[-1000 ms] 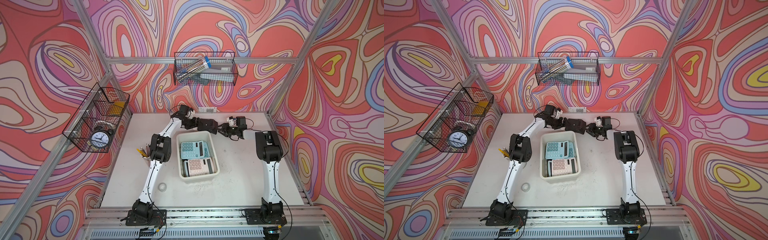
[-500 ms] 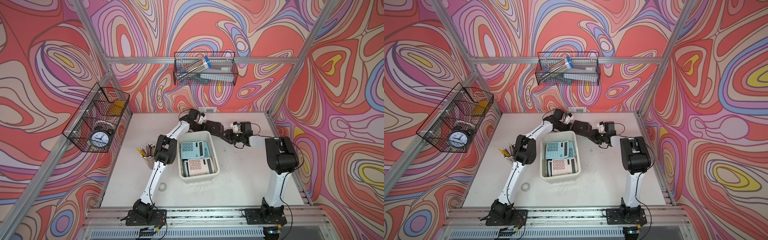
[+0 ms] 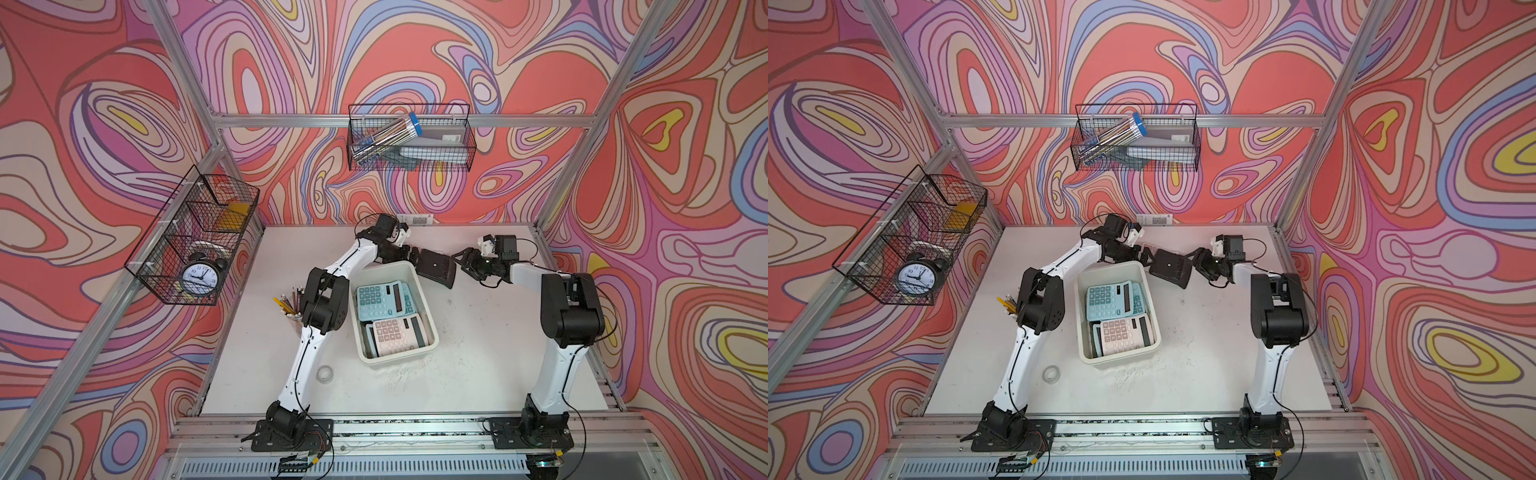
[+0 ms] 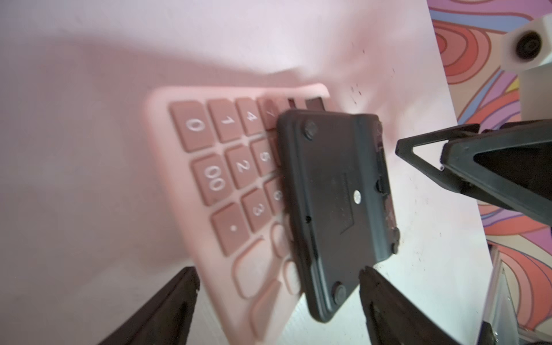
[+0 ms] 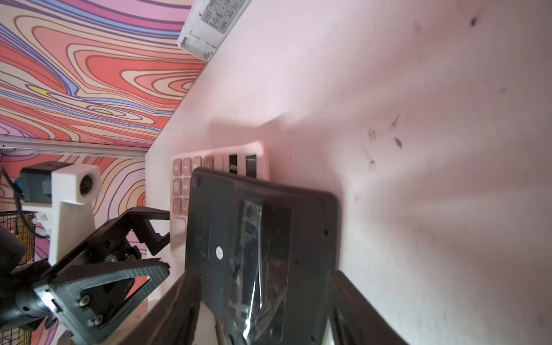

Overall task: Put the calculator in the storage box
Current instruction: Pick up the calculator from the center of the board.

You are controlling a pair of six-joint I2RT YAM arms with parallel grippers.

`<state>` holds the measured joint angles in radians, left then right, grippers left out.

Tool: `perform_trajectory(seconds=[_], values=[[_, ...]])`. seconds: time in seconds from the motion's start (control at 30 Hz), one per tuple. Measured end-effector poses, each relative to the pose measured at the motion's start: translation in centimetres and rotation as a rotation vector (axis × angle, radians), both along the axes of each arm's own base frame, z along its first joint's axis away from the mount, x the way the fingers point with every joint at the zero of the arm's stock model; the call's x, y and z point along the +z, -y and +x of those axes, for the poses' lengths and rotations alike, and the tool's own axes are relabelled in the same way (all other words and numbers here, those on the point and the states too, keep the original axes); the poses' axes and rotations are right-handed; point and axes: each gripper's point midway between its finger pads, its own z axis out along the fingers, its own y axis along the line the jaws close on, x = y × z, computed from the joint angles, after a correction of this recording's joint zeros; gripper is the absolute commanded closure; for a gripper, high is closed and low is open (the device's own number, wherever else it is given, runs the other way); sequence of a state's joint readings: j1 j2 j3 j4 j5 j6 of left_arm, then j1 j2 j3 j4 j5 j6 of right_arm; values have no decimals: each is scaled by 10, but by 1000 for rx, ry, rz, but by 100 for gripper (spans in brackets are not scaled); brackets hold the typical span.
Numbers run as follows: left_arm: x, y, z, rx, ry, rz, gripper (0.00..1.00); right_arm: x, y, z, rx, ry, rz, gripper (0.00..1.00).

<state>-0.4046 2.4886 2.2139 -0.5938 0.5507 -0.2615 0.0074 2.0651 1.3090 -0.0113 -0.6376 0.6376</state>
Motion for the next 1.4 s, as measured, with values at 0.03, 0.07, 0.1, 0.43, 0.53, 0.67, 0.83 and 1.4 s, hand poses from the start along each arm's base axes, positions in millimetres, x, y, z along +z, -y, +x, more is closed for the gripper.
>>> perform_trajectory(seconds=[0.03,0.07,0.1,0.43,0.53,0.67,0.83,1.4], values=[[2,-4,4,11,5,6,7,-5,-1,3,3,-6,4,31],[7,-7,7,18,11,6,7,-12,-2,5,5,-16,10,31],[14,-9,14,27,27,2,8,-18,-2,6,7,-28,18,31],[21,9,26,1,59,-50,22,-24,-10,5,35,-39,69,19],[3,19,19,-18,32,-39,22,-22,-10,4,38,-31,60,16],[-12,32,9,-38,-1,-32,23,-22,-9,-1,37,-34,57,16],[-13,44,0,-63,-9,-40,32,-23,-15,-14,52,-35,117,24],[-25,53,-20,-102,-45,-54,43,16,-23,-49,58,-28,197,51]])
